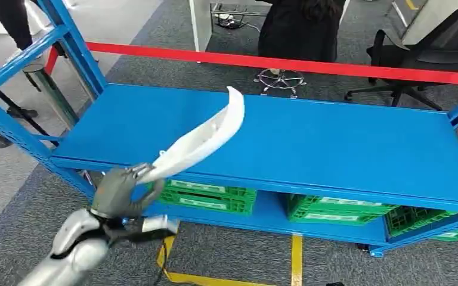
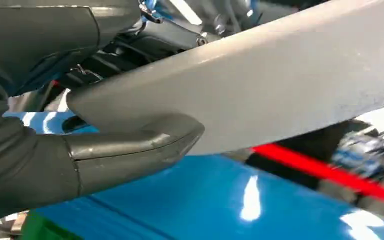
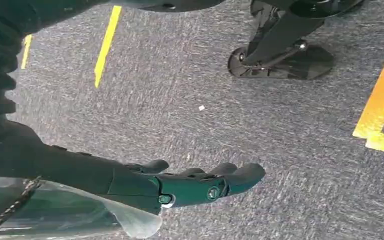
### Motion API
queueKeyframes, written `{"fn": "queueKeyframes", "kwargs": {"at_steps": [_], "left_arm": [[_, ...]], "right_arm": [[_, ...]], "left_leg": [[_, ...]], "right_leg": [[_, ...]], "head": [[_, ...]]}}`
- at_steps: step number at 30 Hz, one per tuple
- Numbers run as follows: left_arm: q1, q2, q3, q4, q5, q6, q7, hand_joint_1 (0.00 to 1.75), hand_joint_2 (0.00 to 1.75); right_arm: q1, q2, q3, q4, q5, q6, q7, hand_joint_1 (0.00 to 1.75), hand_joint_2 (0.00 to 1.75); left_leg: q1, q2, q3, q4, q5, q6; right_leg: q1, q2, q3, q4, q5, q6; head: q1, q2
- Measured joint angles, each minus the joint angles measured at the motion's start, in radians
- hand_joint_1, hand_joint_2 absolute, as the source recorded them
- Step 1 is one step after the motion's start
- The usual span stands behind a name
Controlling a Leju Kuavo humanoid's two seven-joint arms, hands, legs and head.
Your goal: Take the parts from the cabinet and place them on the table.
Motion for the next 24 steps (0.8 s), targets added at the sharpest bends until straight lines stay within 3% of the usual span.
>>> {"fn": "queueKeyframes", "kwargs": {"at_steps": [1, 2, 3, 6, 7, 8, 9, 11, 12, 13, 15, 16, 17, 18, 19, 21, 22, 23, 24], "left_arm": [[0.027, 0.0, -0.006, -0.033, -0.002, 0.021, -0.016, 1.75, 1.75], [0.057, -0.003, -0.011, -0.072, 0.0, 0.05, -0.035, 1.75, 1.75], [0.086, -0.007, -0.015, -0.098, 0.002, 0.086, -0.058, 1.75, 1.75], [0.181, -0.02, -0.033, -0.163, 0.027, 0.187, -0.126, 1.75, 1.75], [0.205, -0.022, -0.042, -0.174, 0.047, 0.216, -0.147, 1.75, 1.75], [0.229, -0.024, -0.05, -0.182, 0.062, 0.237, -0.161, 1.75, 1.75], [0.248, -0.026, -0.059, -0.193, 0.074, 0.256, -0.172, 1.75, 1.75], [0.267, -0.029, -0.068, -0.208, 0.079, 0.269, -0.178, 1.75, 1.75], [0.276, -0.031, -0.071, -0.214, 0.087, 0.272, -0.18, 1.75, 1.75], [0.283, -0.032, -0.073, -0.218, 0.094, 0.273, -0.185, 1.75, 1.75], [0.296, -0.036, -0.077, -0.224, 0.098, 0.276, -0.209, 1.75, 1.75], [0.305, -0.041, -0.077, -0.224, 0.1, 0.276, -0.223, 1.75, 1.75], [0.314, -0.046, -0.076, -0.224, 0.108, 0.276, -0.235, 1.75, 1.75], [0.322, -0.055, -0.076, -0.224, 0.114, 0.277, -0.246, 1.75, 1.75], [0.326, -0.063, -0.073, -0.224, 0.116, 0.278, -0.259, 1.75, 1.75], [0.333, -0.077, -0.066, -0.224, 0.114, 0.28, -0.273, 1.75, 1.75], [0.337, -0.084, -0.063, -0.223, 0.113, 0.281, -0.273, 1.75, 1.75], [0.341, -0.089, -0.061, -0.222, 0.113, 0.281, -0.275, 1.75, 1.75], [0.342, -0.093, -0.058, -0.221, 0.113, 0.281, -0.277, 1.75, 1.75]], "right_arm": [[0.002, 0.0, -0.003, 0.0, -0.002, -0.01, 0.0, 0.0, 1.75], [0.001, 0.0, -0.006, 0.0, -0.005, -0.024, 0.0, 0.0, 1.75], [0.001, 0.0, -0.01, 0.0, -0.011, -0.04, 0.0, 0.0, 1.75], [0.005, 0.0, -0.031, 0.0, -0.049, -0.042, 0.021, 0.0, 1.75], [0.008, 0.0, -0.043, 0.0, -0.07, -0.025, 0.019, 0.0, 1.75], [0.01, 0.0, -0.054, 0.0, -0.088, -0.008, 0.013, 0.0, 1.75], [0.011, 0.0, -0.068, 0.0, -0.104, 0.009, 0.006, 0.0, 1.75], [0.01, -0.001, -0.083, 0.0, -0.116, 0.021, 0.002, 0.0, 1.75], [0.007, -0.002, -0.091, 0.0, -0.118, 0.031, -0.002, 0.0, 1.75], [0.005, -0.002, -0.095, 0.0, -0.119, 0.041, -0.008, 0.0, 1.75], [0.007, -0.002, -0.106, 0.0, -0.127, 0.063, -0.016, 0.0, 1.75], [0.009, -0.002, -0.114, 0.0, -0.133, 0.072, -0.022, 0.0, 1.75], [0.011, -0.002, -0.12, 0.0, -0.137, 0.079, -0.027, 0.0, 1.75], [0.011, -0.003, -0.124, 0.0, -0.138, 0.084, -0.033, 0.0, 1.75], [0.01, -0.003, -0.128, 0.0, -0.14, 0.089, -0.039, 0.0, 1.75], [0.011, -0.004, -0.132, -0.001, -0.142, 0.093, -0.048, 0.0, 1.75], [0.011, -0.004, -0.133, -0.001, -0.142, 0.095, -0.05, 0.0, 1.75], [0.012, -0.005, -0.137, -0.001, -0.142, 0.097, -0.051, 0.0, 1.75], [0.013, -0.005, -0.14, -0.001, -0.143, 0.097, -0.052, 0.0, 1.75]], "left_leg": [[0.0, 0.0, 0.001, -0.006, 0.009, 0.009], [0.01, 0.006, 0.008, -0.025, 0.019, 0.017], [0.008, 0.009, 0.009, -0.031, 0.023, 0.024], [0.002, 0.013, 0.004, -0.03, 0.025, 0.026], [0.001, 0.013, 0.003, -0.03, 0.025, 0.026], [0.0, 0.013, 0.002, -0.028, 0.025, 0.027], [0.0, 0.013, 0.001, -0.024, 0.025, 0.026], [0.002, 0.012, -0.001, -0.015, 0.023, 0.023], [0.0, 0.012, -0.004, -0.011, 0.024, 0.016], [-0.003, 0.01, -0.012, -0.006, 0.026, 0.009], [-0.002, 0.01, -0.015, -0.003, 0.035, -0.004], [-0.001, 0.01, -0.016, -0.004, 0.039, -0.009], [0.002, 0.008, -0.02, 0.004, 0.033, -0.014], [0.003, 0.006, -0.028, 0.023, -0.003, -0.023], [0.006, 0.005, -0.043, 0.077, -0.064, -0.03], [0.013, 0.005, -0.082, 0.224, -0.162, -0.038], [0.016, 0.005, -0.087, 0.273, -0.178, -0.041], [0.017, 0.005, -0.077, 0.281, -0.166, -0.042], [0.02, 0.005, -0.044, 0.245, -0.135, -0.042]], "right_leg": [[0.0, 0.001, 0.003, -0.002, 0.006, 0.01], [-0.002, 0.0, -0.006, 0.006, -0.012, 0.009], [0.004, -0.003, -0.021, 0.039, -0.045, 0.005], [0.006, -0.003, -0.118, 0.267, -0.151, 0.001], [0.006, -0.003, -0.137, 0.305, -0.153, 0.001], [0.006, -0.003, -0.132, 0.296, -0.13, 0.0], [0.006, -0.004, -0.107, 0.244, -0.087, -0.001], [0.005, -0.007, -0.027, 0.084, -0.005, -0.004], [0.008, -0.008, 0.007, 0.028, -0.024, -0.007], [0.012, -0.005, 0.01, 0.027, -0.007, -0.012], [0.013, -0.003, -0.001, 0.026, -0.009, -0.017], [0.014, -0.003, -0.004, 0.026, -0.005, -0.024], [0.006, -0.006, -0.018, 0.019, 0.005, -0.037], [0.007, -0.005, -0.021, 0.019, 0.011, -0.044], [0.007, -0.006, -0.037, 0.019, 0.017, -0.052], [0.009, -0.003, -0.048, 0.02, 0.034, -0.053], [0.009, 0.001, -0.059, 0.022, 0.044, -0.052], [0.009, 0.006, -0.071, 0.023, 0.052, -0.051], [0.008, 0.013, -0.082, 0.023, 0.061, -0.048]], "head": [[0.0, 0.0], [0.0, 0.0], [0.003, 0.0], [0.005, 0.0], [0.005, 0.0], [0.005, 0.0], [0.005, 0.0], [0.006, 0.0], [0.006, 0.0], [0.006, 0.0], [0.005, 0.0], [0.004, 0.0], [0.006, 0.0], [0.003, 0.0], [-0.001, 0.0], [0.0, 0.0], [0.0, 0.0], [-0.001, 0.0], [0.0, 0.0]]}}
